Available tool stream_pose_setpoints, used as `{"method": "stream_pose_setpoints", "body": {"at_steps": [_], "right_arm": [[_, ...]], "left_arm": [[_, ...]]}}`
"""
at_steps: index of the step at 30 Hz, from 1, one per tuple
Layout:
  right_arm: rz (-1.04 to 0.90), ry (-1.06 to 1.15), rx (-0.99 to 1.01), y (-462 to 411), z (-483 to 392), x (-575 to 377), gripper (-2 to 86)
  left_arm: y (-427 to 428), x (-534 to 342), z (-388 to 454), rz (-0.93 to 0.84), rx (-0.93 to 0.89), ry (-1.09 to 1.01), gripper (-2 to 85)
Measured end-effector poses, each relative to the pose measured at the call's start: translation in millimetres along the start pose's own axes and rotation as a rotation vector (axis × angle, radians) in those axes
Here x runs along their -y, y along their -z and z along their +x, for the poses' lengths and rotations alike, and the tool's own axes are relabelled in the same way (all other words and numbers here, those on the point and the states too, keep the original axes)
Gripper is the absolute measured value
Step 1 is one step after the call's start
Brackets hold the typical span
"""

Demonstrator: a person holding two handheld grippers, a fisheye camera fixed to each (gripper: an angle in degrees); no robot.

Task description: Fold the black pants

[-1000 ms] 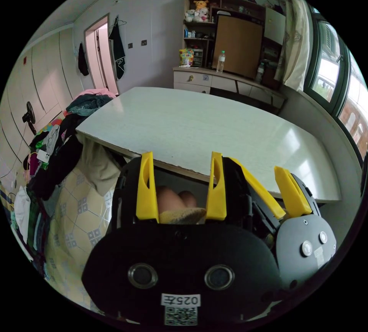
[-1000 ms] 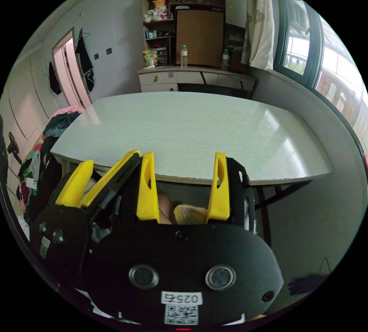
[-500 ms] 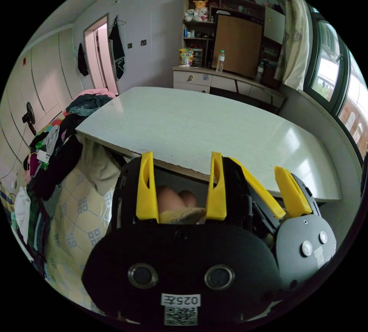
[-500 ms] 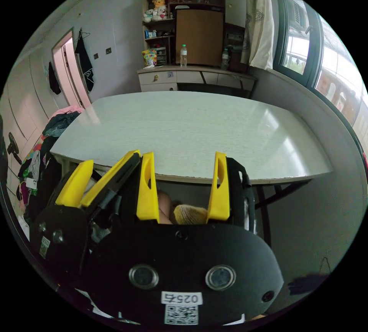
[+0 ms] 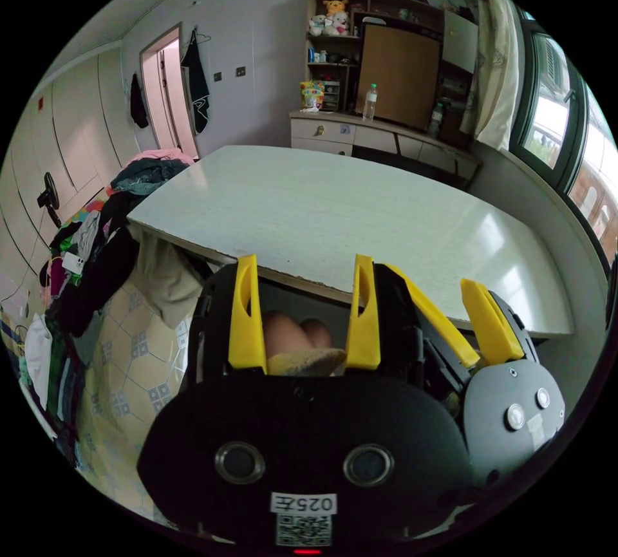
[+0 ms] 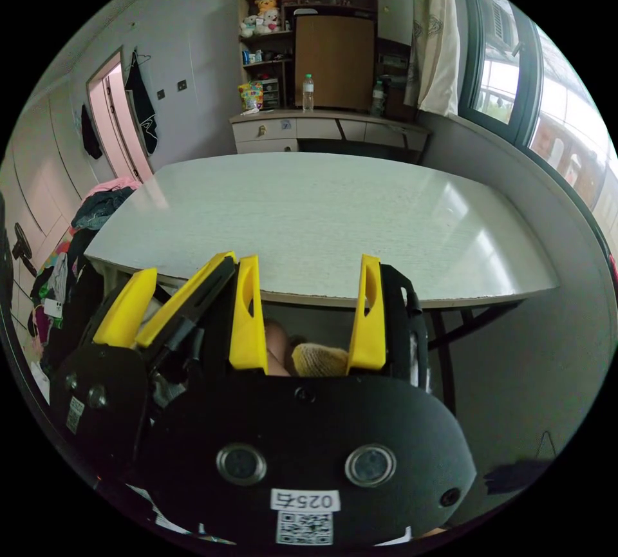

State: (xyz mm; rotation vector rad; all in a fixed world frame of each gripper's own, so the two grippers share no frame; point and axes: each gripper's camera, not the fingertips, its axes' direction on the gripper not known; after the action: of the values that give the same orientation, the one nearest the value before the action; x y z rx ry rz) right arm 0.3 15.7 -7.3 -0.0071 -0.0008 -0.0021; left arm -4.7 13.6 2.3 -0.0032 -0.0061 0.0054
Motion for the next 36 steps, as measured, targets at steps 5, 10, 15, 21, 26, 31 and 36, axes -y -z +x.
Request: {"method": "stream_pose_setpoints", "body": {"at_steps": [5,10,15,21,26,31,36], "right_arm": [[0.000,0.000,0.001,0,-1,0,21.0],[0.000,0.001,-0.001,-1,-1,1,21.0],[0.001,0.002,-0.001,-1,-2,1,21.0],[0.003,0.005,0.000,-1,-4,3,21.0],[0.006,0.007,-0.001,-1,-5,5,21.0],[0.004,0.009,-0.003,-4,-6,7,21.0],[0.007,0.011,-0.005,-6,-7,10,21.0]], "left_arm": [[-2,1,1,0.000,0.000,0.000,16.3],[-5,1,1,-0.001,-0.002,0.002,16.3],[-7,2,2,0.000,-0.002,0.005,16.3],[-10,4,4,0.003,0.000,0.006,16.2],[-12,6,5,0.005,-0.001,0.008,16.2],[-17,9,8,0.003,-0.002,0.007,16.2],[-20,12,11,0.006,-0.002,0.007,16.2]]}}
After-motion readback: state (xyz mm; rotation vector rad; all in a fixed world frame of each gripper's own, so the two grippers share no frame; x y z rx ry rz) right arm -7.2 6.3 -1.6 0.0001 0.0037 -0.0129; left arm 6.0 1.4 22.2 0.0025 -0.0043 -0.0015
